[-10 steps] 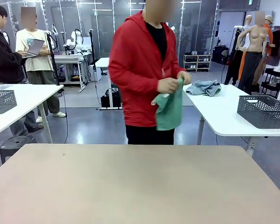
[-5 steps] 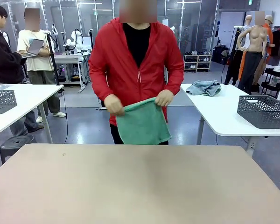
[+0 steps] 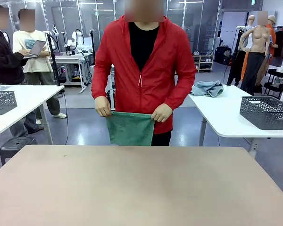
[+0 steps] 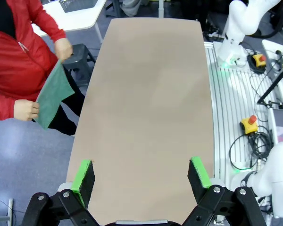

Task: Fold the towels and place them in the basket.
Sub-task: When a person lays out a Towel with hook on the table, fold it in half twice.

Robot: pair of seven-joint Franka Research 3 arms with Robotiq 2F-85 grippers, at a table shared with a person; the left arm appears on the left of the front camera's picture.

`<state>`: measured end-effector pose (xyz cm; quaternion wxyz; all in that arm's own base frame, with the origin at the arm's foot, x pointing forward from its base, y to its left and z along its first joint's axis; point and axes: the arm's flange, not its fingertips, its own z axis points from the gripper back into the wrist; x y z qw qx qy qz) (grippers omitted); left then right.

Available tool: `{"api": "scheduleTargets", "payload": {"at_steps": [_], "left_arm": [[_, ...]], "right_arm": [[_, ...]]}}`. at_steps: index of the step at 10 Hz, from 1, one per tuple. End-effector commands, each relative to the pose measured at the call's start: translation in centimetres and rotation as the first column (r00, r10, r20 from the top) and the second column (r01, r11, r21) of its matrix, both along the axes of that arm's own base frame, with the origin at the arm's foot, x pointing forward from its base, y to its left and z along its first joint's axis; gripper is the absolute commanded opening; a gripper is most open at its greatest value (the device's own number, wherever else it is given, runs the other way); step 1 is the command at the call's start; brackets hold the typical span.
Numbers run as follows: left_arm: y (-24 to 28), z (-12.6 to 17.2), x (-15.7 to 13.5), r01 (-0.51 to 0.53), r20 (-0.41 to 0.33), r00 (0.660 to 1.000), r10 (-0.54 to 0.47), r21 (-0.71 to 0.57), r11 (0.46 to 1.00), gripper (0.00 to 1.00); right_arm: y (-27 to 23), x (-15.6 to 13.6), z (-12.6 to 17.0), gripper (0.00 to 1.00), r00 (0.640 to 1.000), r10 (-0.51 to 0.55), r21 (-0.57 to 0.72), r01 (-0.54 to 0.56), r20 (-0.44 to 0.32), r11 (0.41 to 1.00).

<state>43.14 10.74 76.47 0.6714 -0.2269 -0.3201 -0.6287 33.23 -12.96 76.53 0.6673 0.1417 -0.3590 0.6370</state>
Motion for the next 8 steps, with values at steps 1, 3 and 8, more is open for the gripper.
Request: {"api": "scheduleTargets", "payload": {"at_steps": [1, 3, 8], "left_arm": [[0.0, 0.02, -0.05, -0.001, 0.0, 1.0, 0.001, 0.0, 1.0, 1.0], [0.0, 0.02, -0.05, -0.001, 0.0, 1.0, 0.001, 0.0, 1.0, 1.0], [0.0, 0.02, -0.05, -0.001, 0.0, 1.0, 0.001, 0.0, 1.0, 1.0]], "right_arm": [[0.06, -0.08, 0.09, 1.0, 1.0, 0.004, 0.002, -0.004, 0.004, 1.0], [0.06, -0.08, 0.09, 1.0, 1.0, 0.004, 0.002, -0.004, 0.004, 1.0], [0.06, -0.08, 0.09, 1.0, 1.0, 0.004, 0.002, -0.004, 0.004, 1.0]]}}
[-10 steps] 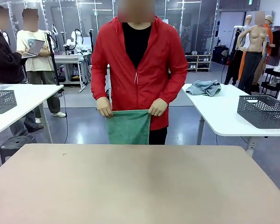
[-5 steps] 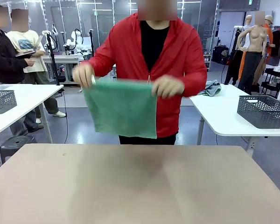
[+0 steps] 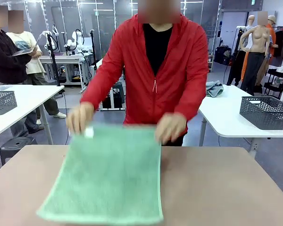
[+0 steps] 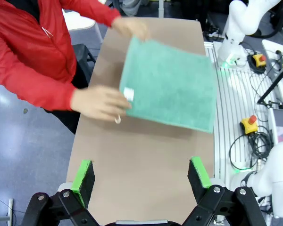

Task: Fold the towels and place them in the basket.
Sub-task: When a person lays out a Towel with hook on the table, fold it in half twice.

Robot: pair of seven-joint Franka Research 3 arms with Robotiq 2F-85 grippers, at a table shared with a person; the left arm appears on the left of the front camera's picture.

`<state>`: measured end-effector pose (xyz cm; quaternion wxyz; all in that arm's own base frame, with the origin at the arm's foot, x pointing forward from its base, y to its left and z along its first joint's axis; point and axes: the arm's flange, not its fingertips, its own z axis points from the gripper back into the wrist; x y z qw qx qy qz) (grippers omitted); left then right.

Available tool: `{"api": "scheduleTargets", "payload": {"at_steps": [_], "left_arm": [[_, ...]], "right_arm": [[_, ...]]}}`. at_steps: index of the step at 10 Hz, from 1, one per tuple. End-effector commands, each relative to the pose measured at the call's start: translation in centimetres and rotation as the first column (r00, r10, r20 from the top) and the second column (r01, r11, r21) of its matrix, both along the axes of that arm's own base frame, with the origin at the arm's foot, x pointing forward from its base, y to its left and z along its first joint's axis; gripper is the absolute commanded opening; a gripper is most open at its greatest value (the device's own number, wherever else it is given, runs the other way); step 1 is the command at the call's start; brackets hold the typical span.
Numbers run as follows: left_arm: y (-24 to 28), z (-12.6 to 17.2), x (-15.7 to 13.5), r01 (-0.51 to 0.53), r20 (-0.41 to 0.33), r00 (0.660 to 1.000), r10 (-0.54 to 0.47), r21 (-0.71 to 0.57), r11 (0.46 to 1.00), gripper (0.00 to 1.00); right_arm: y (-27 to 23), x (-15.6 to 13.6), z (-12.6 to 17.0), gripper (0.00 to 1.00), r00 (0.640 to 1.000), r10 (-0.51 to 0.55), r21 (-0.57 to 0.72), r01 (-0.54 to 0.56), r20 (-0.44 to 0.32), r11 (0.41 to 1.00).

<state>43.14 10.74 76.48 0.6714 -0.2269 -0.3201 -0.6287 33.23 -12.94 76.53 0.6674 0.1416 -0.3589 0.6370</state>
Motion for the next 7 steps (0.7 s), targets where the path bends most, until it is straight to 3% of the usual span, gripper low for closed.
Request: {"api": "scheduleTargets", "payload": {"at_steps": [1, 7], "left_arm": [[0.0, 0.02, -0.05, -0.001, 0.0, 1.0, 0.001, 0.0, 1.0, 1.0], [0.0, 0.02, -0.05, -0.001, 0.0, 1.0, 0.001, 0.0, 1.0, 1.0]], "right_arm": [[0.05, -0.08, 0.09, 1.0, 1.0, 0.004, 0.002, -0.004, 0.004, 1.0], [0.05, -0.08, 0.09, 1.0, 1.0, 0.004, 0.002, -0.004, 0.004, 1.0]]}}
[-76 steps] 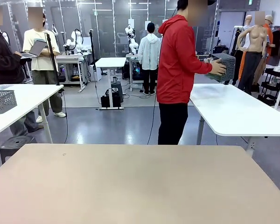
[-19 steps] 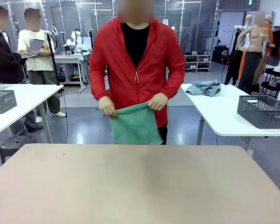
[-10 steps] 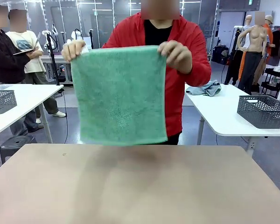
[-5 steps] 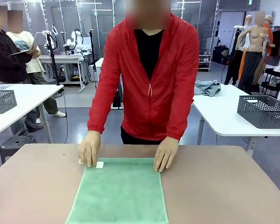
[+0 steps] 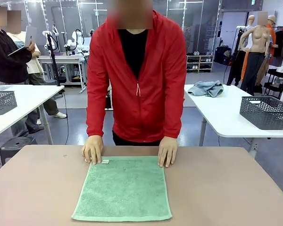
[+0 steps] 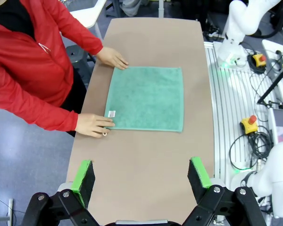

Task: Fold the towels and place them in the basket.
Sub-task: When a person lays out a Towel with hook on the table, fold it in half twice.

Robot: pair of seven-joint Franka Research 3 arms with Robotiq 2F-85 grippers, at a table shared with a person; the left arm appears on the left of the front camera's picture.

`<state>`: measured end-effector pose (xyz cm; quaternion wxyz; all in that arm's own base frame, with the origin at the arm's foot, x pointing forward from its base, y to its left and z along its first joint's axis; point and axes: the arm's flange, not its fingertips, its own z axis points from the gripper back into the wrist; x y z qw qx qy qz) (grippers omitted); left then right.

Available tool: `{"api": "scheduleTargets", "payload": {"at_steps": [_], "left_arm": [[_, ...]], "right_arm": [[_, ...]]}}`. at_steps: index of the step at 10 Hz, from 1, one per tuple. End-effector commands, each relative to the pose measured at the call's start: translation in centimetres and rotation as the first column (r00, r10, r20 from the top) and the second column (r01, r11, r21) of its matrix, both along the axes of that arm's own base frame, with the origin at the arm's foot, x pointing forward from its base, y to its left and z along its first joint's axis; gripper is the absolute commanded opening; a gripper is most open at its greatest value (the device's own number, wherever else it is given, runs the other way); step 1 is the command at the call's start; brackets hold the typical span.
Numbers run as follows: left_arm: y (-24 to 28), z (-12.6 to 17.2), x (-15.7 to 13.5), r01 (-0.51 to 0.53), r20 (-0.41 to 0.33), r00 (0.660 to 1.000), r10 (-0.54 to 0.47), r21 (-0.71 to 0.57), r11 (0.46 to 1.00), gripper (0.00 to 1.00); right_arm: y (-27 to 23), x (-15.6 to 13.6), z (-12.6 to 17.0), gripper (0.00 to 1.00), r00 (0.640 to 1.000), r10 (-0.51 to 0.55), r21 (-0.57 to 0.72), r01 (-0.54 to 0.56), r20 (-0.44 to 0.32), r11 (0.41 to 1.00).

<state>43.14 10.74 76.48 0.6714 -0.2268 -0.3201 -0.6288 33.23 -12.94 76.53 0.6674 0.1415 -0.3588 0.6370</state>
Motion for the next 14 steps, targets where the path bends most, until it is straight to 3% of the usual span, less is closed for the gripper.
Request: {"api": "scheduleTargets", "payload": {"at_steps": [1, 6, 7, 9, 10, 12, 14], "left_arm": [[0.0, 0.0, -0.1, -0.001, 0.0, 1.0, 0.001, 0.0, 1.0, 1.0], [0.0, 0.0, 0.0, 0.0, 0.0, 1.0, 0.0, 0.0, 1.0, 1.0], [-3.0, 0.5, -0.2, -0.026, -0.014, 0.999, 0.029, 0.139, 0.99, 1.0], [-11.3, -0.9, -0.2, 0.017, -0.051, 0.999, 0.001, 0.347, 0.938, 1.0], [-14.9, -2.8, -0.4, 0.031, -0.071, 0.998, 0.0, 0.448, 0.893, 1.0], [-21.0, -8.6, -1.4, 0.026, -0.065, 0.998, 0.018, 0.613, 0.79, 1.0], [-23.0, -13.5, -2.8, 0.048, -0.039, 0.999, -0.03, 0.645, 0.762, 1.0]], "right_arm": [[0.0, -0.1, 0.1, 1.0, 1.0, 0.004, 0.002, -0.004, 0.004, 1.0], [0.0, 0.0, 0.0, 1.0, 1.0, 0.0, 0.0, 0.0, 0.0, 1.0], [2.2, -0.4, 0.7, 1.0, 1.0, -0.009, -0.076, 0.008, -0.01, 0.997], [10.2, -0.9, 0.6, 1.0, 1.0, 0.006, -0.181, -0.009, -0.014, 0.983], [14.8, -1.4, -0.3, 1.0, 1.0, -0.007, -0.229, 0.001, -0.024, 0.973], [23.7, -3.6, -5.6, 1.0, 0.998, -0.035, -0.365, 0.012, -0.057, 0.931], [28.8, -4.5, -11.3, 1.0, 0.996, 0.001, -0.451, -0.042, -0.092, 0.892]]}}
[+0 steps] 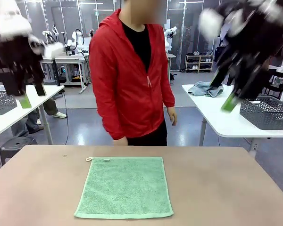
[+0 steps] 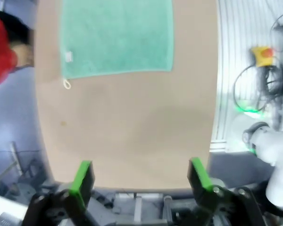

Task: Fold the towels and place them in the basket.
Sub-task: When a person lays out a Towel with hook on the table, fold it in half twice.

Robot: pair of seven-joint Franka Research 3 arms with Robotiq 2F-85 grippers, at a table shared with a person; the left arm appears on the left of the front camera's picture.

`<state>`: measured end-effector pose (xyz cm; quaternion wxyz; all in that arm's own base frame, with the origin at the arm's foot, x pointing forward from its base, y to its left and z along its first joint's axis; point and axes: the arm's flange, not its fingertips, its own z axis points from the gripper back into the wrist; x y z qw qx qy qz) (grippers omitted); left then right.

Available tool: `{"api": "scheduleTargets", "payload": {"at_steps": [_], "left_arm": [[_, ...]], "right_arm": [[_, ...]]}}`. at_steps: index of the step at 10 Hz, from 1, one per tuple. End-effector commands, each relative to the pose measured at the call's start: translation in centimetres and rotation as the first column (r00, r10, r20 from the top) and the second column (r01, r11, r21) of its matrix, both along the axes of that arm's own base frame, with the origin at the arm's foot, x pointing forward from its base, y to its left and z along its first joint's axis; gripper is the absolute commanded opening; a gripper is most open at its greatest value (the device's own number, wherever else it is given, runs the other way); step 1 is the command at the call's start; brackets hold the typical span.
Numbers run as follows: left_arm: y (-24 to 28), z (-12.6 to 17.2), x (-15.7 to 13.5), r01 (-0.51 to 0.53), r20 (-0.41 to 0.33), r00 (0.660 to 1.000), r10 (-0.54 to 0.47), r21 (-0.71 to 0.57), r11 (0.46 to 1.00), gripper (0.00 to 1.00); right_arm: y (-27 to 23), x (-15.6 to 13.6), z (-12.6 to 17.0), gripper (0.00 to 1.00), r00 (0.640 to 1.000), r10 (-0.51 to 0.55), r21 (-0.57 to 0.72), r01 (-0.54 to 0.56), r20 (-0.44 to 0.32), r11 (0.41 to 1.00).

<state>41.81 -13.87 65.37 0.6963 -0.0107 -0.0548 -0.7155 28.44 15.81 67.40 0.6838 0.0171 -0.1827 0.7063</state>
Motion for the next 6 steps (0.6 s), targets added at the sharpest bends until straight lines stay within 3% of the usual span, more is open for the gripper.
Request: {"api": "scheduleTargets", "payload": {"at_steps": [1, 3, 5, 6], "left_arm": [[1.2, -4.4, -1.9, 0.011, 0.096, 0.995, -0.011, -0.006, 1.0, 1.0], [0.9, -6.5, -2.8, -0.015, 0.152, 0.988, 0.012, 0.02, 1.0, 1.0], [1.0, -6.7, -3.2, -0.08, 0.191, 0.979, 0.074, 0.02, 0.997, 1.0], [0.9, -6.6, -3.1, -0.092, 0.173, 0.981, 0.083, 0.043, 0.995, 1.0]], "right_arm": [[1.4, 0.4, -4.2, 1.0, 0.999, -0.03, -0.074, 0.027, -0.028, 0.997], [3.2, 0.7, -7.3, 1.0, 0.987, -0.15, -0.107, 0.144, -0.05, 0.984], [3.8, 1.1, -8.4, 1.0, 0.971, -0.221, -0.133, 0.207, -0.097, 0.969], [3.9, 1.4, -8.2, 1.0, 0.966, -0.233, -0.132, 0.218, -0.112, 0.967]]}}
